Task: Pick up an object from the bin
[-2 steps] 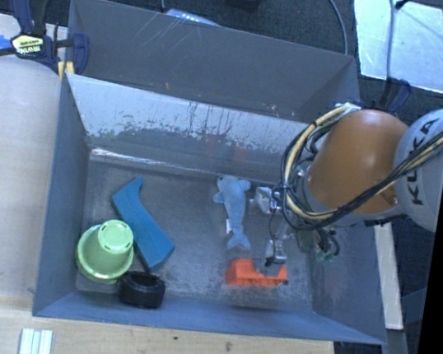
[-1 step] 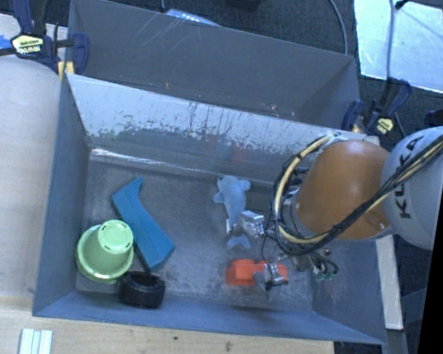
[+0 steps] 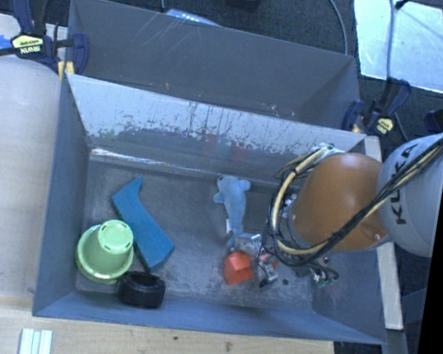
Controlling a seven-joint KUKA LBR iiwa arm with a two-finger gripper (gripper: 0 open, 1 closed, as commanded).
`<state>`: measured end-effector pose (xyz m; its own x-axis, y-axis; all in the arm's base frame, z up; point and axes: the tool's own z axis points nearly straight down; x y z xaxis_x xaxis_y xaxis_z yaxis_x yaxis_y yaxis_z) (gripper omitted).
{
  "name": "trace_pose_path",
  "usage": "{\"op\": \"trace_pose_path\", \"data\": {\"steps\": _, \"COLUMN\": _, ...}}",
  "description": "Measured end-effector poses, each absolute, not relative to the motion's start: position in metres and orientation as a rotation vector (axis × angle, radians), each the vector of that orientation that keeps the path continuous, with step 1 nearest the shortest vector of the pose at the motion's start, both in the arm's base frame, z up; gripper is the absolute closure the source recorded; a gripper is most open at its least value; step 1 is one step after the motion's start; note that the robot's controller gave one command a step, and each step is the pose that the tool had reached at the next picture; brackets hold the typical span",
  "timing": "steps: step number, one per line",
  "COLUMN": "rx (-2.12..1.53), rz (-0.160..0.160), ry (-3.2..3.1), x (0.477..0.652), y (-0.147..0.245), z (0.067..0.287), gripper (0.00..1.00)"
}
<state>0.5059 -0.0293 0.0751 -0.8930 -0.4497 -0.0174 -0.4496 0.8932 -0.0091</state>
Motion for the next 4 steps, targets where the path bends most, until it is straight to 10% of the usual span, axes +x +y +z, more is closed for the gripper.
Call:
{"op": "trace_pose_path", "data": {"steps": 1, "rx": -0.722, "rz": -0.007, "ry": 3.038, "x": 0.506, "y": -0.029, "z": 0.075, "gripper": 1.0}}
{"op": "trace_pose_path", "data": {"steps": 4, "rx": -0.754, "rz": -0.001, "ry": 3.042, "x": 0.507, "y": -0.027, "z": 0.215, "gripper": 1.0}}
